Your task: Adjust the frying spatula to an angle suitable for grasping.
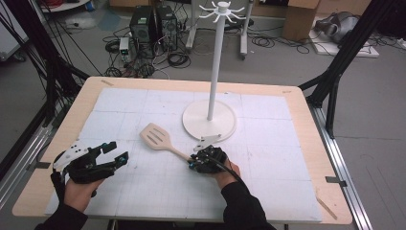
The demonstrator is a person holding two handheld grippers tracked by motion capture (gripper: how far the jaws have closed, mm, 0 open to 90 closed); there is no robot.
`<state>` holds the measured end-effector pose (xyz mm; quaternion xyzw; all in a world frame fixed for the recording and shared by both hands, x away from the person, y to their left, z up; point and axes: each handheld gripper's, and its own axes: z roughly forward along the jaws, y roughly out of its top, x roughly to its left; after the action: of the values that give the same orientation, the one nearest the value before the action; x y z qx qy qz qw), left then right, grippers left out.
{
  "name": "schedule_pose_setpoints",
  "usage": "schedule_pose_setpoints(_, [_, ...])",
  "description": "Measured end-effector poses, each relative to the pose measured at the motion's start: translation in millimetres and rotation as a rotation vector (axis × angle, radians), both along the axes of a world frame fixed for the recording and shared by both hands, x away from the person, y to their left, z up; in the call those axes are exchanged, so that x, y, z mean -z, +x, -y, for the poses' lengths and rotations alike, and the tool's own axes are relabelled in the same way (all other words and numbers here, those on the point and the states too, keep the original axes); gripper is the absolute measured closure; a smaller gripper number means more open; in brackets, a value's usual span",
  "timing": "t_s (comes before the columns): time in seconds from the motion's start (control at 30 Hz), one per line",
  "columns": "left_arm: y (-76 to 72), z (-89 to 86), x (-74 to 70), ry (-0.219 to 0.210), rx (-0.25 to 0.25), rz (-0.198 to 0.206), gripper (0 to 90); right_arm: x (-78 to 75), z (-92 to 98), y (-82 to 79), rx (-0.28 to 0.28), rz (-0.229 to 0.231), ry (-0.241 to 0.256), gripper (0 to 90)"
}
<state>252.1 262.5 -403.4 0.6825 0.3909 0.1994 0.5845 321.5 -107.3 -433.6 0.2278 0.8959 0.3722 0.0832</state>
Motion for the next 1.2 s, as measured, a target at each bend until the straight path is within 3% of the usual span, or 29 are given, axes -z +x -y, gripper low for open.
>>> schedule_pose_setpoints(0.17, [0.1,-0.6,-0.1,0.004,-0.012,0.001,36.9,0.5,6.9,0.1,-0.101,0.005,-0.002,72.4])
schedule_pose_setpoints(0.23, [0.5,-1.4,-0.1,0.007,-0.013,-0.003,39.1,0.1,9.2,0.0,-0.12,0.005,-0.006,72.4])
schedule_pose_setpoints(0.33, [0.4,-1.0,0.4,0.01,-0.003,-0.006,49.2,0.0,10.5,1.0,-0.115,0.011,-0.016,72.5])
schedule_pose_setpoints(0.4, [1.7,-0.9,1.6,0.045,0.005,-0.013,58.3,-0.5,11.5,1.5,-0.054,0.027,-0.013,54.8])
schedule_pose_setpoints(0.43, [2.9,-0.4,2.7,0.055,0.006,-0.021,58.3,-0.5,11.5,1.5,-0.054,0.027,-0.013,54.8])
schedule_pose_setpoints(0.5, [6.3,-0.1,4.3,0.073,0.013,-0.029,62.4,-4.9,15.7,-0.3,0.003,0.036,0.01,47.9])
schedule_pose_setpoints(0.57, [10.0,0.8,3.9,0.078,0.019,-0.034,65.9,-12.1,25.1,-4.8,0.053,0.067,0.04,47.0])
schedule_pose_setpoints(0.6, [12.2,2.1,3.3,0.082,0.021,-0.032,70.8,-20.3,38.3,-12.1,0.123,0.095,0.07,47.6])
schedule_pose_setpoints(0.63, [14.8,3.2,2.5,0.091,0.024,-0.027,70.8,-20.3,38.3,-12.1,0.123,0.095,0.07,47.6])
schedule_pose_setpoints(0.7, [19.2,8.4,1.4,0.095,0.035,-0.03,74.6,-27.1,53.8,-21.2,0.193,0.126,0.078,50.9])
schedule_pose_setpoints(0.73, [21.7,11.9,1.1,0.099,0.041,-0.03,76.5,-31.2,69.9,-30.5,0.267,0.145,0.085,53.0])
schedule_pose_setpoints(0.77, [24.6,15.5,0.7,0.118,0.05,-0.031,76.5,-31.2,69.9,-30.5,0.267,0.145,0.085,53.0])
schedule_pose_setpoints(0.8, [28.1,19.6,0.5,0.133,0.052,-0.032,76.8,-32.8,85.7,-38.1,0.323,0.121,0.116,58.8])
schedule_pose_setpoints(0.83, [37.1,27.6,1.0,0.156,0.05,-0.034,76.4,-32.6,92.6,-42.3,0.344,0.119,0.124,61.4])
schedule_pose_setpoints(0.97, [50.5,40.7,4.1,0.192,0.056,-0.038,73.6,-31.9,106.2,-53.6,0.375,0.111,0.123,68.5])
schedule_pose_setpoints(1.0, [54.7,44.4,6.1,0.214,0.059,-0.046,73.9,-32.6,111.5,-59.2,0.375,0.132,0.11,72.9])
schedule_pose_setpoints(1.1, [67.7,52.1,18.3,0.278,0.048,-0.106,75.1,-33.9,118.0,-64.1,0.395,0.142,0.122,79.2])
schedule_pose_setpoints(1.2, [70.3,52.0,22.4,0.299,0.041,-0.123,76.0,-32.9,121.7,-65.1,0.411,0.143,0.124,80.8])
